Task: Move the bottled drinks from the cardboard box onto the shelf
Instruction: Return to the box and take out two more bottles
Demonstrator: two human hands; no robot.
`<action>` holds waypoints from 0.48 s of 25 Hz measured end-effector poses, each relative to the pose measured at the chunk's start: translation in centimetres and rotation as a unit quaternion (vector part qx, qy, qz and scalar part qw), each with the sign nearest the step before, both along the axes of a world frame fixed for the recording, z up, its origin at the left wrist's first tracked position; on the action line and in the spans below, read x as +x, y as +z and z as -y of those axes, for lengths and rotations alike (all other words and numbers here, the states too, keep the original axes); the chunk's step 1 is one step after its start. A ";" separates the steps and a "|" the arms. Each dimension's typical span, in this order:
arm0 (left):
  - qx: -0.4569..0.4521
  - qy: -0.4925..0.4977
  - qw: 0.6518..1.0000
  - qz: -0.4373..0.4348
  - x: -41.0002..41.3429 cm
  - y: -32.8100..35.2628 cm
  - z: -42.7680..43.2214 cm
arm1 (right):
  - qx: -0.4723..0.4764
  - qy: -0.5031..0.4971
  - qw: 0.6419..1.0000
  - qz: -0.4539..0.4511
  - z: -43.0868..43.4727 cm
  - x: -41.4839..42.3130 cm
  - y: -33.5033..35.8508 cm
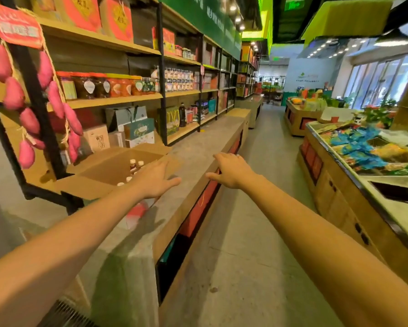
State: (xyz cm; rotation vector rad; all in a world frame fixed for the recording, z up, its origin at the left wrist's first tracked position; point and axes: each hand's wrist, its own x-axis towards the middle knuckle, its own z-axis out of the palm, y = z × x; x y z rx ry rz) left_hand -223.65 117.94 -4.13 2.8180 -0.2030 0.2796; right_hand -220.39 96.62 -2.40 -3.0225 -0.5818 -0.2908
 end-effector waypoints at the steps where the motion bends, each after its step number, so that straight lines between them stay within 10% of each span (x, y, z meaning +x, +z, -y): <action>1: 0.008 0.017 1.000 -0.003 1.7 -0.1 -0.7 | -0.003 0.021 1.000 -0.005 -1.2 2.4 -0.1; 12: 0.037 0.105 0.994 -0.002 23.2 -3.2 -13.2 | -0.007 0.144 0.990 -0.005 -15.9 28.7 -3.6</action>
